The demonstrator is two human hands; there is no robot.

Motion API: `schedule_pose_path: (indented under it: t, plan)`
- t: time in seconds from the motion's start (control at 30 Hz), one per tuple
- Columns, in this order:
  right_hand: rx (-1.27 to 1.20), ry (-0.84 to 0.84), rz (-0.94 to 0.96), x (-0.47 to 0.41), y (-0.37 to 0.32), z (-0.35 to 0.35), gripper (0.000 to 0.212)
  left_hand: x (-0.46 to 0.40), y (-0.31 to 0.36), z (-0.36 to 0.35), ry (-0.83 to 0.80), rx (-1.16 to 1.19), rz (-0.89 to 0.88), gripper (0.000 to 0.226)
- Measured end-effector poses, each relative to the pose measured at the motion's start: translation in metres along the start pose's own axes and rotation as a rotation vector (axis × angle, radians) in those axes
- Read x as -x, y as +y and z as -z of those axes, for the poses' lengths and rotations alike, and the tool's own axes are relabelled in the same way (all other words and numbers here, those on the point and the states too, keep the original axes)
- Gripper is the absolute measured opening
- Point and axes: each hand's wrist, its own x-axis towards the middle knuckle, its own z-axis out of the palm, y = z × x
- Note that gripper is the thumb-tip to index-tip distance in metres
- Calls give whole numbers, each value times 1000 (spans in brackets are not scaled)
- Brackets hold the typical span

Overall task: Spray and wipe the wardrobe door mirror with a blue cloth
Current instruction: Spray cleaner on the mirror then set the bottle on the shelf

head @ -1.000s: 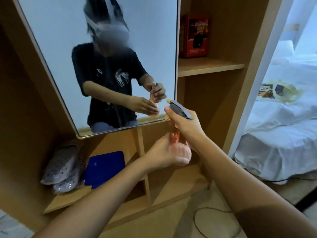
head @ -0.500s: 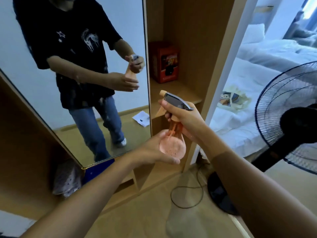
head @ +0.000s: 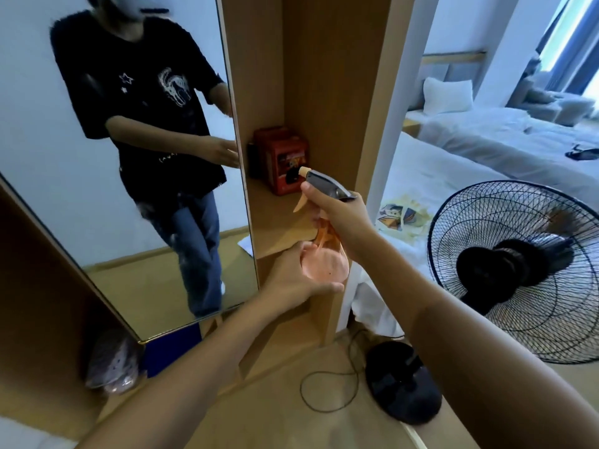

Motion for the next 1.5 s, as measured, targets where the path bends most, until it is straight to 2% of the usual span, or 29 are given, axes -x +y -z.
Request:
schedule_pose_path:
  t: [0.13,0.23,0.3,0.43,0.53,0.6,0.7,0.83,0.9,1.0,1.07,1.17,1.27,1.4,1.5]
  plan:
    - [107,-42,0,-18,8,9,21,-19,-1,-9,46,34,38,82]
    - [222,-115,-55,-38,15,19,42,-41,-4,-12,76,75,76,71]
    - [327,-120,-48,-52,28,24,48,-57,-8,-15,93,85,90,71]
    - [386,-91,-11,-84,54,23,38,-94,-25,-19,100,142,112,74]
    - [390,-135,-2,-111,61,23,29,-117,-35,-14,48,167,139,65]
    - [369,-159,9,-126,65,25,27,-130,-41,-9,21,169,111,72]
    - [357,-190,32,-151,72,29,26,-152,-58,-3,-38,255,174,76]
    - [344,-220,67,-182,83,32,24,-182,-73,-3,-31,338,194,84]
    - [332,-235,58,-200,90,34,24,-199,-77,-5,-15,359,223,82]
    - [327,-287,27,-227,101,36,21,-226,-88,-9,20,362,277,64]
    - [330,-325,-11,-247,109,37,16,-243,-94,-12,62,382,320,60]
    - [355,-401,-90,-274,124,33,13,-267,-110,-16,118,320,363,63]
    - [338,-463,-196,-296,141,24,23,-284,-128,-18,166,363,399,70]
    - [319,-525,-195,-315,162,12,13,-296,-145,-18,256,524,417,77]
    - [261,-556,-188,-322,174,4,19,-303,-156,-20,324,542,412,70]
